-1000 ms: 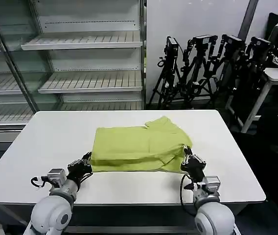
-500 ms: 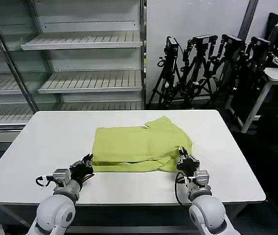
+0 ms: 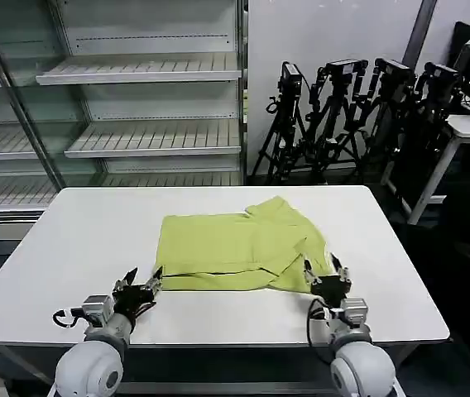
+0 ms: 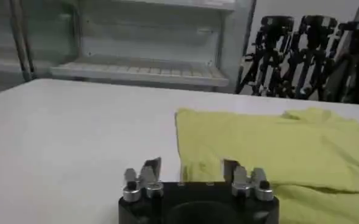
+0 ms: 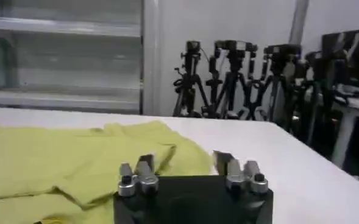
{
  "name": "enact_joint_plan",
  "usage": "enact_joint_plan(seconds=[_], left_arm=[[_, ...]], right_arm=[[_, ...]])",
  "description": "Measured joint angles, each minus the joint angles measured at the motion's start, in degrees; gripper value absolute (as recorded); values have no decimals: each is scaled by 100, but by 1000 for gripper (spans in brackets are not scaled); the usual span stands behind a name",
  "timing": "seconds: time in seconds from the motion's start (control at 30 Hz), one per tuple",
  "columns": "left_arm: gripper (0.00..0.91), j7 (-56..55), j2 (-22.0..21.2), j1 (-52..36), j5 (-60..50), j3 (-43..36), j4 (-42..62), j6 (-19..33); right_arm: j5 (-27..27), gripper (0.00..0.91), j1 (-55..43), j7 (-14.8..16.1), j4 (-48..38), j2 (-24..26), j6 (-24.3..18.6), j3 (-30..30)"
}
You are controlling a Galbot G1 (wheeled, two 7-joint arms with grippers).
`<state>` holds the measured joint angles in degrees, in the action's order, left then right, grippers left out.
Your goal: Fold and organize the clothes.
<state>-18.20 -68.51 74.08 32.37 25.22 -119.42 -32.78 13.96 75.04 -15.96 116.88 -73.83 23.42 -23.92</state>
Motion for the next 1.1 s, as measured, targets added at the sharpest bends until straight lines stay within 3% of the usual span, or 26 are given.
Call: enact_joint_plan(seconds=[0.17,0.2,0.23,0.27,0.3,0.33,0.37,0.43,0.47,0.53,1.1], left_arm=[[907,-13,-22,-21,0,-93,85,-6],[474,-13,-17,-34,-5,-109,113,-7],[333,-17,-6,-52,-8,-120,141,-7],[121,-22,6,-72,-8,-126,170,-7],[60,-23,22,-89,-6,-131,204,-7],[20,-23,36,-98,-4,-137,236,-7],[20,-22,45,-98,-2,-148,267,-7],[20,-20,55,-96,3,-173,323,-7],[20,-17,57,-92,5,-187,345,-7],[20,-7,54,-89,3,-211,380,-5],[20,42,62,-78,52,-249,465,1]], right_arm=[[177,907,82,-102,8,-27,188,-119],[219,907,106,-111,20,-35,231,-127],[254,907,130,-119,35,-42,264,-131],[292,907,153,-126,49,-48,303,-135],[327,907,173,-128,65,-55,338,-134],[358,816,187,-128,79,-60,370,-133],[387,524,199,-129,95,-66,395,-130],[446,312,215,-127,121,-75,448,-109],[470,131,216,-126,129,-76,469,-97],[520,0,218,-125,131,-76,500,-66],[814,0,253,-111,165,-44,628,44]])
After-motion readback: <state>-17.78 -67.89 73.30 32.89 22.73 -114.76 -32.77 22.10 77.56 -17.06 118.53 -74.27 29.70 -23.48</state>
